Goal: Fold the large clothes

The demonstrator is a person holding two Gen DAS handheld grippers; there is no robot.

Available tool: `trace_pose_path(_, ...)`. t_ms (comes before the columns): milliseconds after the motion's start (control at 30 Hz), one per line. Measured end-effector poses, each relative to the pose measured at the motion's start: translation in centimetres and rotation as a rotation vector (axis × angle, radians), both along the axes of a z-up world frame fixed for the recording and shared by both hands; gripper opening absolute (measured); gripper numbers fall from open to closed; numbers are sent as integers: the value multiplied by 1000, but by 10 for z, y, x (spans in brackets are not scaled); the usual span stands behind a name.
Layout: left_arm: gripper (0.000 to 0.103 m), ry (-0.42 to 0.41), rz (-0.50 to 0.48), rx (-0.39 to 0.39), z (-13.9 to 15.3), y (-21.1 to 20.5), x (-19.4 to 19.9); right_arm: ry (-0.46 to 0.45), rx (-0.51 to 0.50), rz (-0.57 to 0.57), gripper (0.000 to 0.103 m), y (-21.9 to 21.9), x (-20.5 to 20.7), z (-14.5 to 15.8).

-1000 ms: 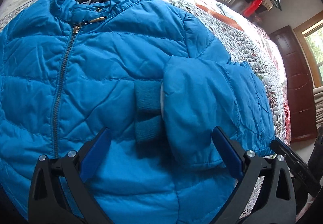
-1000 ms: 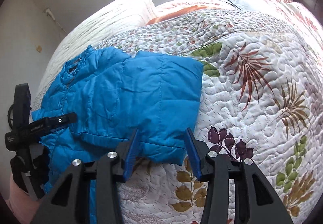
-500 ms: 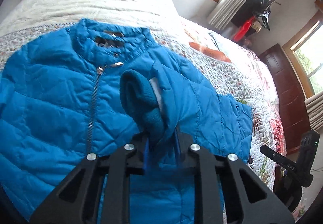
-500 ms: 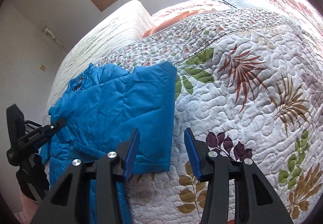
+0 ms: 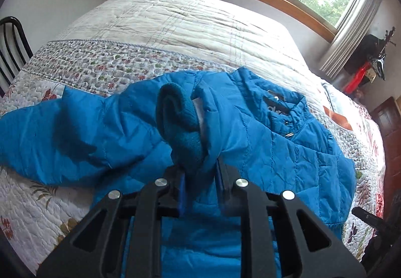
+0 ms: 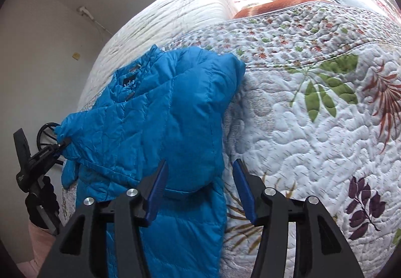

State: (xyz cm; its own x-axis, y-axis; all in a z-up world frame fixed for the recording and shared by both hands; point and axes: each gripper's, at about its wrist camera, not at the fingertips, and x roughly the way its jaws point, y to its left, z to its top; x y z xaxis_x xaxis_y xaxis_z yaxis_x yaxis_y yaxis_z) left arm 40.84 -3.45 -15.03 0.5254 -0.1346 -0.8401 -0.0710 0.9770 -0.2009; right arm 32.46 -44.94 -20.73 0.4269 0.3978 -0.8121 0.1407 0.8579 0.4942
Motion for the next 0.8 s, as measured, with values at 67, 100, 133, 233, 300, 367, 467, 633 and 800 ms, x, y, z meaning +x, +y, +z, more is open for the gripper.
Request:
trace_pose_path(67,18,29,-14,18,-14,4,4,20,-6,9,54,10,8,-6)
trace_pose_path(100,18,46,-17,30,-22,4,6,39,-30,7,53,13,11,-9)
trace_pose_path(133,18,65,-16,39,-30,4,7,56,-68,1,51,16,13,-12)
trace_pose_path(233,23,98,-15,56,-52,3,7,109,-101,-4,46,15,14,-27)
trace_pose_path(300,29,122,-25,59,-64,5,7,124,-98,-5,46,17,14,-39)
trace_pose_path(367,31,127,-37,60,-72,5,6,121,-121,-2,46,21,14,-41)
trace_pose_path(467,33,128,-61,68,-70,5,6,129,-158,7,46,27,16,-40)
trace_pose_path(633,60,112,0,81,-38,33,-4,74,-230,-21,49,24,4,-5)
trace_pose_path(800,62,23,-4,157,1,30,-20,-22,-223,13,50,45,-5,37)
